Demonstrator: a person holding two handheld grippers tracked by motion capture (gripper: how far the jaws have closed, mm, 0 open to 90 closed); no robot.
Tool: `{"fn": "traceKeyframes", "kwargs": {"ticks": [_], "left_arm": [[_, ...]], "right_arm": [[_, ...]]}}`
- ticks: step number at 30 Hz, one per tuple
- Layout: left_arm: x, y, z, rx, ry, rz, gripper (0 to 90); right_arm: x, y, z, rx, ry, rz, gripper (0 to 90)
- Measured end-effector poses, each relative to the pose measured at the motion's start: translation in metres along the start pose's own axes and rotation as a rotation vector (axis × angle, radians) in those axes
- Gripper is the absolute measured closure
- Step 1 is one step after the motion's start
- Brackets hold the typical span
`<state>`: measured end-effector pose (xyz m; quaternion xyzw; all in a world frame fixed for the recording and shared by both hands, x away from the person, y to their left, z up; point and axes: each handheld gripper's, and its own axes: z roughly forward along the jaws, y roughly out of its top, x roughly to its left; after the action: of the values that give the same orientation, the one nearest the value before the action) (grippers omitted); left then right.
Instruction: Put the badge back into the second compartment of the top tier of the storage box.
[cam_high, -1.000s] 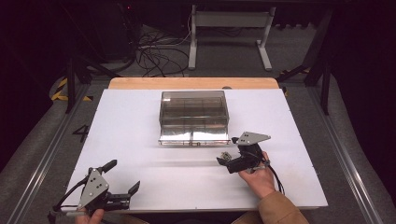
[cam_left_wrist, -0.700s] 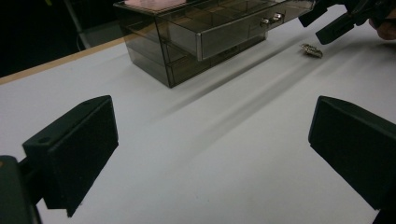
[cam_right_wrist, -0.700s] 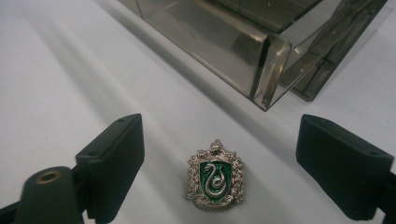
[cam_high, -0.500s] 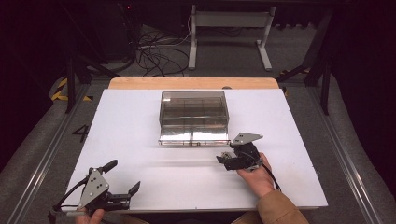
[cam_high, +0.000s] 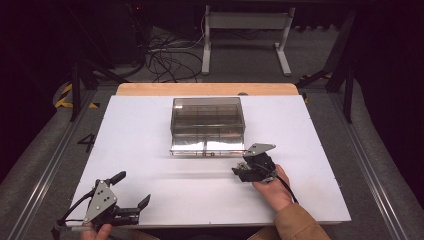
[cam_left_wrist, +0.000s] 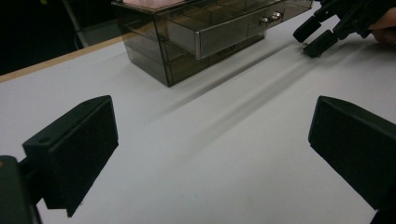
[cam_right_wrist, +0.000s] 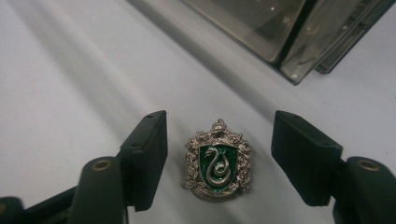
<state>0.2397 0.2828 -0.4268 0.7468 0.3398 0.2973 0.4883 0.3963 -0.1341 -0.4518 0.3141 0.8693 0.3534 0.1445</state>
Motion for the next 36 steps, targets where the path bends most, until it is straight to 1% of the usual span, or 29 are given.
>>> {"fn": "traceKeyframes", "kwargs": {"ticks": [2, 3, 5, 8, 12, 15, 27, 36], "left_arm": [[0.0000, 0.0000, -0.0001, 0.000, 0.000, 0.000, 2.3], [0.0001, 0.0000, 0.0000, 0.000, -0.001, 0.000, 2.3], [0.0001, 0.0000, 0.0000, 0.000, -0.002, 0.000, 2.3], [0.0000, 0.0000, -0.0001, 0.000, -0.003, 0.000, 2.3], [0.0000, 0.0000, -0.0001, 0.001, -0.003, 0.000, 2.3], [0.0002, 0.0000, -0.0002, 0.001, -0.004, 0.002, 2.3], [0.0001, 0.0000, -0.0006, 0.001, -0.005, 0.000, 2.3], [0.0002, 0.0000, -0.0007, 0.002, -0.004, 0.001, 2.3]], "right_arm": [[0.0006, 0.0001, 0.0000, 0.004, -0.005, 0.000, 40.5], [0.0009, 0.0001, 0.0002, 0.013, -0.010, 0.000, 43.1], [0.0010, 0.0000, 0.0004, 0.014, -0.011, 0.000, 44.0], [0.0015, 0.0001, 0.0002, 0.019, -0.017, -0.003, 48.0], [0.0018, 0.0001, 0.0001, 0.029, -0.020, 0.000, 52.8], [0.0021, 0.0001, 0.0001, 0.034, -0.014, 0.002, 56.2], [0.0037, 0.0009, -0.0007, 0.040, -0.025, -0.007, 57.3], [0.0045, 0.0020, -0.0060, 0.020, -0.033, -0.005, 57.6]]}}
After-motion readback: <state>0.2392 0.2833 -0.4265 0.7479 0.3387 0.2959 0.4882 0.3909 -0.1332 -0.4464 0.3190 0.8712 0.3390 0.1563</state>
